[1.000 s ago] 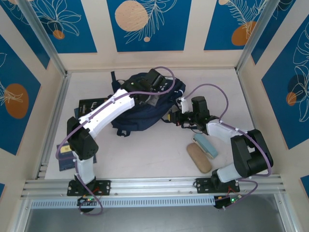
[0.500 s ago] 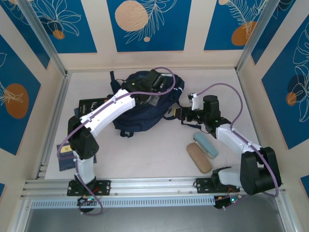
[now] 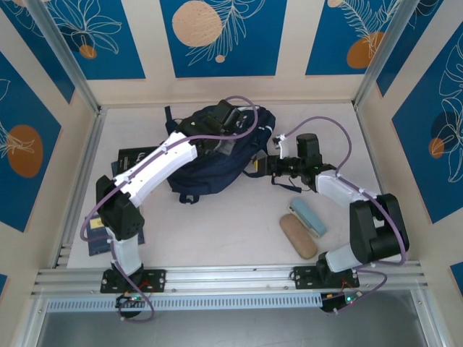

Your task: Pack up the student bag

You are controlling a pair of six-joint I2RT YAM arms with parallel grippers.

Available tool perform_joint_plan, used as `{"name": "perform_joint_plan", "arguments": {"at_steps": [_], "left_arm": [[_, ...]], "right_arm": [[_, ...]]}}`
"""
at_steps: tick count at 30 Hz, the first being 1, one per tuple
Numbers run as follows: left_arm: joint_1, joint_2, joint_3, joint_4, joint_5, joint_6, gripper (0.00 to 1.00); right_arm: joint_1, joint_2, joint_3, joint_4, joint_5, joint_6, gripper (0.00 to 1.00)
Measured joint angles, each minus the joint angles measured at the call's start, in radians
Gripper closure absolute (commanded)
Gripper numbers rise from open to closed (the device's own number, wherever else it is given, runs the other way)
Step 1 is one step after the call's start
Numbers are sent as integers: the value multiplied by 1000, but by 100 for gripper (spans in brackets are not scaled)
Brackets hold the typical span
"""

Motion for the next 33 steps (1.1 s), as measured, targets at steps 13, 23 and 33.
{"name": "perform_joint_plan", "arguments": {"at_steps": [13, 23, 33], "left_arm": [[6, -7, 0, 0, 14, 0, 100], [13, -7, 0, 1, 26, -1, 100], [22, -7, 0, 3, 35, -3, 100]], "right_arm": [[0, 140, 87, 59, -50, -92, 63], [3, 172, 104, 71, -64, -119, 47], [20, 204, 144, 43, -101, -135, 69]]}}
